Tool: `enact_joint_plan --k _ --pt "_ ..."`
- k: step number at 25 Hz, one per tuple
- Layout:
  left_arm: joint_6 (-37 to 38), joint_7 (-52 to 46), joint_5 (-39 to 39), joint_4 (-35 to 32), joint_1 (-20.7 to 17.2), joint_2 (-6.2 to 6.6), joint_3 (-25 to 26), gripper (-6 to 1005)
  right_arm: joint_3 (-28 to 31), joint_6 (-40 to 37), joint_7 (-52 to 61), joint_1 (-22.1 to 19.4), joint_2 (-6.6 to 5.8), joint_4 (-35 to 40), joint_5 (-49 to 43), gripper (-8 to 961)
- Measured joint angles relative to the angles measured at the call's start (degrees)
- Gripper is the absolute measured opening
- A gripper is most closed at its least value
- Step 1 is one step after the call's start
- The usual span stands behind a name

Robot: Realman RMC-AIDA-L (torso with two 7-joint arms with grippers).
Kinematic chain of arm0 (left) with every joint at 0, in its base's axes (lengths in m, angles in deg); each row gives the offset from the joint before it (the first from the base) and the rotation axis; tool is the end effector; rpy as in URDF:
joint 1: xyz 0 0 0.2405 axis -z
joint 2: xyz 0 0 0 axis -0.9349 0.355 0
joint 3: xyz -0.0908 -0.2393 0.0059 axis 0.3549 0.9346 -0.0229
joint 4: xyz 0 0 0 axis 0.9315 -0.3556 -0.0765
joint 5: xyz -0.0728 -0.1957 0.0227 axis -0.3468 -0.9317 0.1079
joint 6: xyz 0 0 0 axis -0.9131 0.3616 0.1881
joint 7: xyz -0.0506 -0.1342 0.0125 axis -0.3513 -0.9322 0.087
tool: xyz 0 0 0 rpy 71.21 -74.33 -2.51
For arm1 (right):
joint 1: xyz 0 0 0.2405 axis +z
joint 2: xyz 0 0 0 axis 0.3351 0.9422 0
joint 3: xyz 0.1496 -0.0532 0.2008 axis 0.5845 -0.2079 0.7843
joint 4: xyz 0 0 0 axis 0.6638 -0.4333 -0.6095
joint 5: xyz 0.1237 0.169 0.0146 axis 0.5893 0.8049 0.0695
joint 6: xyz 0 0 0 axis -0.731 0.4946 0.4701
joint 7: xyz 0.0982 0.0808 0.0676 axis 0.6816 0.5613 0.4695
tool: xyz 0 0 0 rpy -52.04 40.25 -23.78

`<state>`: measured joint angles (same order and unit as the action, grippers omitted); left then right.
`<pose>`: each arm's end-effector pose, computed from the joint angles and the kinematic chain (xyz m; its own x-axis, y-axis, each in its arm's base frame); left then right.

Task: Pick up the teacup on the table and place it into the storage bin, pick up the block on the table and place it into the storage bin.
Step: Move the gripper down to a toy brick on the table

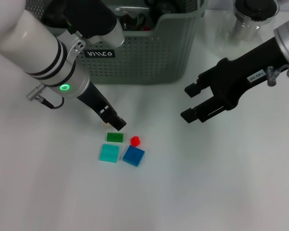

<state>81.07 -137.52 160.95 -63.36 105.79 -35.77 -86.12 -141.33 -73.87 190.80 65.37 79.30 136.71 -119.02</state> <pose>-0.1834 0.3581 -0.0503 0.7731 0.5774 -0.2626 0.4481 -0.7901 -0.4181 0.1378 0.3595 0.0051 0.9426 -0.3314 0.0413 -0.3334 -0.9409 0.0592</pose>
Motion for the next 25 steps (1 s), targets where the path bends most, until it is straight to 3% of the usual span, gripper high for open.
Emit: enact_joint_plan --k 14,25 --pt "-4.4 0.3 0.1 3.2 0.1 0.0 -4.0 853 0.0 2.1 -0.6 0.2 0.66 -0.5 -1.7 766" --pt "-5.9 0.5 0.1 4.5 0.2 0.0 -4.6 589 0.1 2.6 -1.4 0.0 0.66 -1.2 -1.7 766"
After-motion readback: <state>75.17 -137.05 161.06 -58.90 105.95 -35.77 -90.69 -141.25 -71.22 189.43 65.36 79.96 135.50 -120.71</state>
